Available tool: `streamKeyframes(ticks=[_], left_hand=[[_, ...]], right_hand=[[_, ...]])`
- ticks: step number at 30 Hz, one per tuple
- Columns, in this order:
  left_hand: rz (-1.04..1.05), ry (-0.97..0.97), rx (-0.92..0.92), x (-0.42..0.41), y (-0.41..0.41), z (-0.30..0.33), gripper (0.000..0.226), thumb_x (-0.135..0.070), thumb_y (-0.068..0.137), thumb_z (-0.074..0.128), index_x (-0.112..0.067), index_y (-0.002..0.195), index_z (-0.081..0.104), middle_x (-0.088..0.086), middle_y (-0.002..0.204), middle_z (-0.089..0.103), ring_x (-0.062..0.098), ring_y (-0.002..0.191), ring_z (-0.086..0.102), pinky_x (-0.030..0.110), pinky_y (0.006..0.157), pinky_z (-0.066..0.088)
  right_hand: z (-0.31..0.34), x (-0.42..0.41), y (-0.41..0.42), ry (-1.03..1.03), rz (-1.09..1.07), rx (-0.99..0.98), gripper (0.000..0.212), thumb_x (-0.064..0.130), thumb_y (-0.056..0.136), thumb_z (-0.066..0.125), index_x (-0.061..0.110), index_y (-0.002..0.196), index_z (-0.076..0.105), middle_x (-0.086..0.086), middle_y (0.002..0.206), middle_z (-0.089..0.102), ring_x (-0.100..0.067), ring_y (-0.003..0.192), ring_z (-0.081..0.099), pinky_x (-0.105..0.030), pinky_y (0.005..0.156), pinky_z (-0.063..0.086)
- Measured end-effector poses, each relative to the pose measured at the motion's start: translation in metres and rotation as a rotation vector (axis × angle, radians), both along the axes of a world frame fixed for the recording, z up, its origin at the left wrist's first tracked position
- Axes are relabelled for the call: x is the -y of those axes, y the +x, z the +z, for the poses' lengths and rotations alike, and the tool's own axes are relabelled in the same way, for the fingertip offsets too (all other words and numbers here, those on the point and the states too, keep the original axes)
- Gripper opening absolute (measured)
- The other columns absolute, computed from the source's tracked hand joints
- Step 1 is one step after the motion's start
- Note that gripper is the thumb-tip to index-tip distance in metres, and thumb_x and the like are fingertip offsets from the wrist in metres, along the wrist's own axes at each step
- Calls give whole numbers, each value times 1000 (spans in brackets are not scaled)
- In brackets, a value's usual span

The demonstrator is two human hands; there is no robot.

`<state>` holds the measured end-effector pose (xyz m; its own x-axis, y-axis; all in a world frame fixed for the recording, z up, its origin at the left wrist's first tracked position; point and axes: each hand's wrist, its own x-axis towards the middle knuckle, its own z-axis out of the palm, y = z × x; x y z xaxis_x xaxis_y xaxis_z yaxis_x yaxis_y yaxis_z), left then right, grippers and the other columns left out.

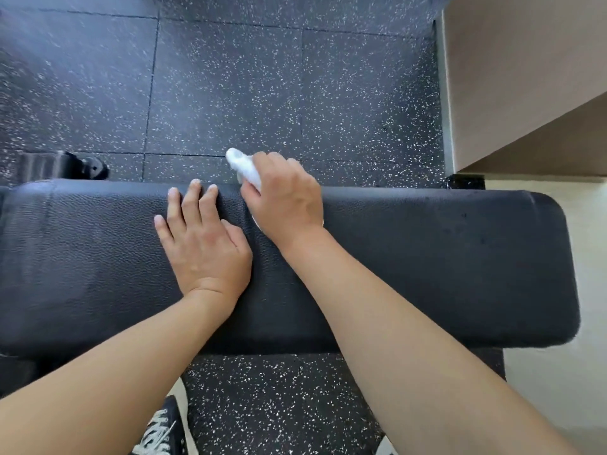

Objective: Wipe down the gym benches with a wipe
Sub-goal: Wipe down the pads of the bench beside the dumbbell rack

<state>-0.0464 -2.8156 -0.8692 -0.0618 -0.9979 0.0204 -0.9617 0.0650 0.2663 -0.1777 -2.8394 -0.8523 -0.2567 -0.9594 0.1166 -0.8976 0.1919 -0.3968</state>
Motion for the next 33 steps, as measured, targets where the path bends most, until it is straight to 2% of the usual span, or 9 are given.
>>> streamKeyframes(ticks=[4,9,12,15,18,22,28,30,33], left_hand=[[-10,3,10,2,3,0,60,-29,93,35,-16,151,46,5,166,38,34,158,22,61,127,15],[-164,73,119,0,7,3,64,-27,93,37,-14,155,40,13,166,34,49,155,21,76,118,17],[-454,90,202,-3,13,12,69,-14,91,47,-10,159,39,16,168,34,51,154,24,78,115,24],[-808,99,232,-21,0,22,71,-18,88,39,-11,158,44,12,169,34,44,156,28,69,117,33],[-732,185,142,-33,-32,29,66,-27,92,39,-13,157,45,8,170,32,39,158,23,65,122,28],[-693,184,94,-36,-81,30,63,-29,96,40,-11,156,44,10,168,36,38,156,26,62,123,24],[-605,170,-2,-28,-154,22,43,-25,104,42,-14,144,55,5,150,57,30,141,47,58,123,24],[-509,182,-9,-20,-175,19,38,-27,105,38,-14,126,66,8,131,68,33,121,59,52,114,34],[-330,180,16,-11,-199,16,46,-35,106,32,-14,79,63,12,86,68,34,79,52,41,76,37]], right_hand=[[-2,-21,-37,-44,98,23,23,36,97,64,13,103,68,-4,93,66,-31,83,61,-41,64,49],[-8,-59,-146,-5,-175,-41,26,36,100,56,14,107,66,-6,99,65,-34,91,61,-39,67,43],[-8,-69,-203,99,-358,-58,31,40,103,49,13,107,62,-7,106,65,-35,99,61,-39,72,39],[-5,-88,-221,113,-401,-50,32,39,103,48,12,106,64,-9,106,66,-37,99,62,-41,73,40],[-4,-123,-192,10,-375,-97,23,34,99,58,13,107,63,-9,100,63,-36,93,60,-38,64,35],[-4,-188,-139,-64,-233,-97,24,25,85,76,11,102,67,-6,83,58,-31,71,56,-38,53,44],[-16,-296,-128,-113,132,-92,26,26,86,70,17,110,63,3,85,42,-20,71,41,-35,56,43],[-16,-315,-151,-80,154,-138,26,29,89,70,18,111,62,3,86,42,-21,72,41,-36,56,44],[-13,-317,-205,-76,-80,-162,21,32,93,67,14,105,68,0,82,50,-25,70,48,-41,54,46]])
